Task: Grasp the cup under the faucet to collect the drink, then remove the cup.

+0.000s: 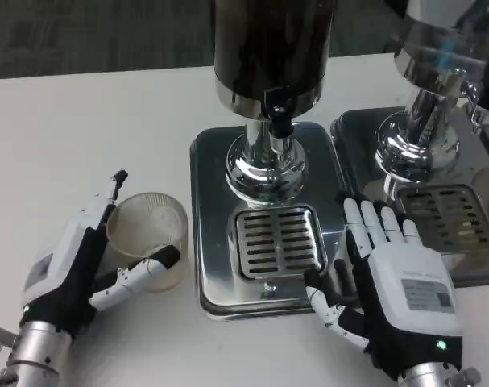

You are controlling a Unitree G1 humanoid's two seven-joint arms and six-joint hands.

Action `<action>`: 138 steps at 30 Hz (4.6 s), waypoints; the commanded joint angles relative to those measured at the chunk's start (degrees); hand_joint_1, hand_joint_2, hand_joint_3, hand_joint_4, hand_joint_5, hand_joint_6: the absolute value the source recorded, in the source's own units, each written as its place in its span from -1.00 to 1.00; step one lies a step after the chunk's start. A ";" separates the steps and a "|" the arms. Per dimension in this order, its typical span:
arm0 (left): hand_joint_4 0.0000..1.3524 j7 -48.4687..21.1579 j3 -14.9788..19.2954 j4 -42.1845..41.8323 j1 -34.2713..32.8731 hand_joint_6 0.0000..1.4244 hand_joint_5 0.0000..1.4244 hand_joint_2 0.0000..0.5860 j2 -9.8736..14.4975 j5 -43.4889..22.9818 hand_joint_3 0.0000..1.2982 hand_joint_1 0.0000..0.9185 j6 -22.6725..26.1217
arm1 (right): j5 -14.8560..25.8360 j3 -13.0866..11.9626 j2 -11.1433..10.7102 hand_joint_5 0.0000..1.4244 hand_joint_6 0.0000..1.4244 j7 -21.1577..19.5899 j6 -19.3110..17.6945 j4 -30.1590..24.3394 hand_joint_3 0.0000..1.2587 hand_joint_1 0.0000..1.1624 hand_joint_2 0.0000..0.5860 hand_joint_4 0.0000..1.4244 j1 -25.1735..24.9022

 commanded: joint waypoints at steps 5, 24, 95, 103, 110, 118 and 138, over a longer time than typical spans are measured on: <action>-1.00 -0.48 -1.88 0.79 -0.51 -0.81 -0.88 -0.95 0.22 0.70 -1.00 -0.56 -0.64 | -0.25 -0.22 -0.19 -1.00 -1.00 -0.36 0.62 -1.55 -1.00 -0.42 0.40 -1.00 0.91; -0.35 7.75 -3.82 0.51 -0.47 0.29 -0.04 -0.71 -0.97 2.96 -0.79 0.06 -0.49 | -0.64 0.42 0.08 -1.00 -1.00 0.52 2.07 -3.11 -1.00 -0.39 0.36 -1.00 2.31; 0.01 27.24 -8.25 -2.81 -6.30 0.54 0.12 -0.90 -4.82 12.62 -0.20 0.88 3.32 | 0.52 -0.77 -1.10 -1.00 -0.95 1.94 1.47 -3.16 -1.00 -0.40 0.34 -1.00 1.52; 0.02 26.65 -12.17 0.90 -11.35 0.54 0.12 -0.90 -7.38 15.04 -0.20 0.88 4.17 | 0.18 -0.99 -0.80 -1.00 -0.95 1.76 1.92 -3.94 -1.00 -0.40 0.34 -1.00 2.41; 0.02 25.10 -14.70 6.12 -15.48 0.56 0.13 -0.90 -11.89 14.99 -0.18 0.88 5.70 | -0.01 -0.94 -0.66 -1.00 -0.95 1.79 2.31 -4.64 -1.00 -0.40 0.34 -1.00 3.38; 0.05 23.67 -16.41 10.66 -18.64 0.58 0.16 -0.89 -15.31 14.65 -0.16 0.90 8.32 | -0.68 -1.01 -0.68 -1.00 -0.95 2.15 2.87 -5.53 -1.00 -0.40 0.34 -1.00 4.00; -0.16 22.04 -17.20 12.11 -17.53 0.38 0.19 -0.89 -14.52 12.41 -0.45 -0.55 7.40 | 0.27 -1.56 -0.61 -1.00 -0.95 2.24 2.90 -5.60 -1.00 -0.40 0.34 -1.00 4.31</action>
